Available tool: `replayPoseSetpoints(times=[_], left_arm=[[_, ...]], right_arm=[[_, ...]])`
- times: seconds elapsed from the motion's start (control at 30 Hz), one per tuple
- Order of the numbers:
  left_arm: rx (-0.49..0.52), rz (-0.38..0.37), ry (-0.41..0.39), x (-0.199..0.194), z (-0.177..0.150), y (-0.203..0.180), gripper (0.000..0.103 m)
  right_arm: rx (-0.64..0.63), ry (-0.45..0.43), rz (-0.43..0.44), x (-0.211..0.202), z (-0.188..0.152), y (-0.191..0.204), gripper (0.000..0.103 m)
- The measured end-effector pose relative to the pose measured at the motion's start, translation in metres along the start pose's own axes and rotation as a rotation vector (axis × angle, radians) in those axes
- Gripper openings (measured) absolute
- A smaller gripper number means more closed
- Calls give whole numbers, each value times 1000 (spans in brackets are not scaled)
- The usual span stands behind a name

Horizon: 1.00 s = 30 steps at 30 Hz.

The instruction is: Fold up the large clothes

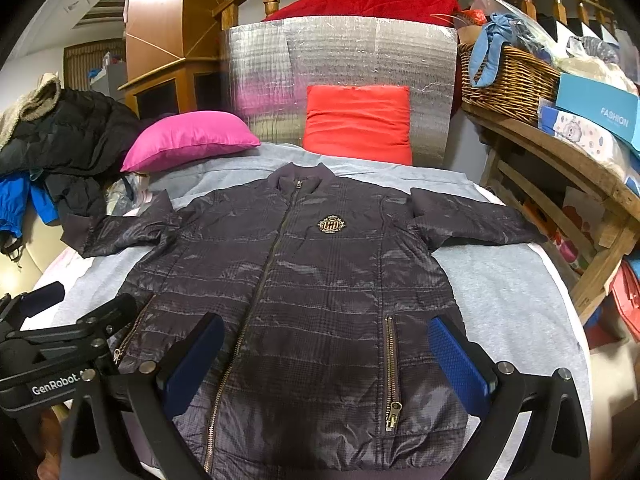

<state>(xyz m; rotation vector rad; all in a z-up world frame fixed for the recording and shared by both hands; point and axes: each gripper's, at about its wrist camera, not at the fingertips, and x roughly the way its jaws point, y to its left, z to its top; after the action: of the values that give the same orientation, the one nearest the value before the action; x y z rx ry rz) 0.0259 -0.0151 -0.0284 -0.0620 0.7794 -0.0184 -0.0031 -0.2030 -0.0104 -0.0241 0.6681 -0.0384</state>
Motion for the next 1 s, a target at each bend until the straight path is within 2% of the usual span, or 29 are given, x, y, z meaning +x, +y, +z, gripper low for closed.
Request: replayPoseSetpoints(times=[0.13, 0.23, 0.33, 0.4, 0.43, 0.5, 0.6, 0.7, 0.83, 0.9, 1.0], left_arm=[[14, 23, 18, 11, -3, 4, 103], [-3, 70, 40, 30, -5, 18, 103], [-29, 125, 99, 63, -6, 36, 103], [-29, 144, 123, 84, -4, 39, 103], [-17, 160, 127, 90, -4, 39, 103], [4, 177, 136, 108, 0, 35, 103], [10, 164, 122, 129, 4, 28, 103], [30, 171, 115, 152, 3, 22, 103], [32, 181, 182, 185, -13, 24, 103], [2, 173, 165, 186, -16, 27, 103], [16, 189, 144, 183, -19, 24, 103]], right_arm=[[34, 1, 45, 3, -3, -16, 103], [147, 20, 127, 12, -7, -54, 103], [331, 35, 202, 31, -11, -116, 103], [513, 59, 227, 56, -14, -177, 103], [574, 61, 233, 63, -15, -195, 103], [792, 60, 285, 92, -19, -258, 103], [1000, 26, 327, 133, -18, -326, 103], [1094, 9, 295, 177, -7, -377, 101], [1137, 10, 232, 227, 13, -418, 87], [1144, 25, 177, 254, 25, -434, 85], [1129, 54, 121, 282, 39, -451, 85]])
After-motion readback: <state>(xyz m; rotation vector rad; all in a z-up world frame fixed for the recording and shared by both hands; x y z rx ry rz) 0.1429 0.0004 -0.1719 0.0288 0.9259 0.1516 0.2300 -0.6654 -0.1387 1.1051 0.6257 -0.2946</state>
